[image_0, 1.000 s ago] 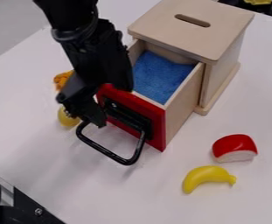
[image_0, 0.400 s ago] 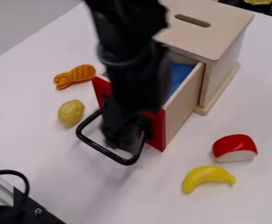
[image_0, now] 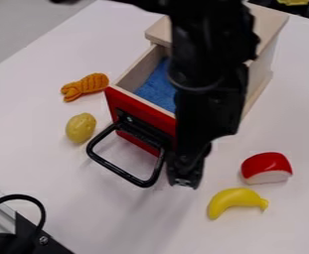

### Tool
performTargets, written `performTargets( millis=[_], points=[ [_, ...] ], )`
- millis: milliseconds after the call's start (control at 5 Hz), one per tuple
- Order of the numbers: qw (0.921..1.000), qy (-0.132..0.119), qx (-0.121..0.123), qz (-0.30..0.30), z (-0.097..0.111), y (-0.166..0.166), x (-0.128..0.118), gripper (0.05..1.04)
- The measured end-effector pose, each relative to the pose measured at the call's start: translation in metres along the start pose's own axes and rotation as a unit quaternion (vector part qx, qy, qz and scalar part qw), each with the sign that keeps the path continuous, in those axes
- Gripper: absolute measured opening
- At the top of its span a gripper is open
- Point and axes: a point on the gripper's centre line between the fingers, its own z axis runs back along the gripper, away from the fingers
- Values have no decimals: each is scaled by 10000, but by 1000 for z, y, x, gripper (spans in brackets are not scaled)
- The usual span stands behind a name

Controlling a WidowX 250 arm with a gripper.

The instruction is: Put the banana in the drawer

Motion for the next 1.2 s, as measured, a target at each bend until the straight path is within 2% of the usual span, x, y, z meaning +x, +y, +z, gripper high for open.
performTargets(
  millis=[200, 400, 600, 800, 1000, 1200],
  points=[
    [9984, -33, 13, 567, -10, 4, 7, 1001],
    [9972, -81, 135, 735, -23, 7, 18, 1001],
    [9980, -24, 45, 638, -44, 6, 27, 1001],
    [9986, -166, -101, 499, -61, 4, 37, 1001],
    [9987, -223, -192, 405, -72, 5, 45, 1000],
    [9989, -177, -269, 348, -83, 5, 47, 1000]
  ],
)
